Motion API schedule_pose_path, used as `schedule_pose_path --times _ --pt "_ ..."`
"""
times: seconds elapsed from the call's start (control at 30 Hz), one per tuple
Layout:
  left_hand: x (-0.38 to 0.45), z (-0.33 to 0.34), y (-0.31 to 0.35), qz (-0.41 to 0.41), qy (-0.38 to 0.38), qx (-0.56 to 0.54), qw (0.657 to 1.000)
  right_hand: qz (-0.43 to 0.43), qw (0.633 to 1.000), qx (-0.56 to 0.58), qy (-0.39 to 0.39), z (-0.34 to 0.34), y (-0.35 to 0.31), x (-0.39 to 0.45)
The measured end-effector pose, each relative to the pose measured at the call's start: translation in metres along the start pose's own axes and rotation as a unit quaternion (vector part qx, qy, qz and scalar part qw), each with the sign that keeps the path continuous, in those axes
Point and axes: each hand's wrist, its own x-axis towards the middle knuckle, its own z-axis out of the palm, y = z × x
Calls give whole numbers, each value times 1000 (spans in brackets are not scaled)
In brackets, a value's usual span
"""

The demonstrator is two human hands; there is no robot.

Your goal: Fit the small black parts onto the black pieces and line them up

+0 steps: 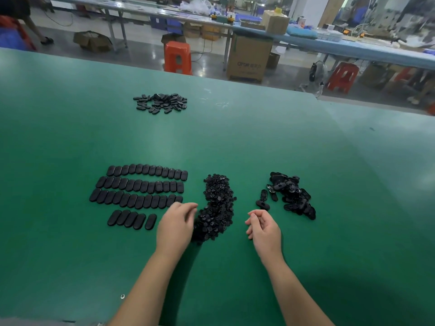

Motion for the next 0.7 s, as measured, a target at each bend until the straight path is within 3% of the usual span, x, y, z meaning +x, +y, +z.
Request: schedule_pose_path --times 0.2,0.37,0.57,0.7 --pt "12 24 2 35 -31 57 997 3 1000 -4 -3 0 2 -1" --pt "10 27 -4 54 -27 42 997 0 1000 -17 -11 1 5 -1" --pt "10 28 -4 43 -13 28 999 58 994 20 -92 -15 -4 23" --pt "12 28 -5 15 0 6 1000 -30 984 -172 -33 -36 -5 47"
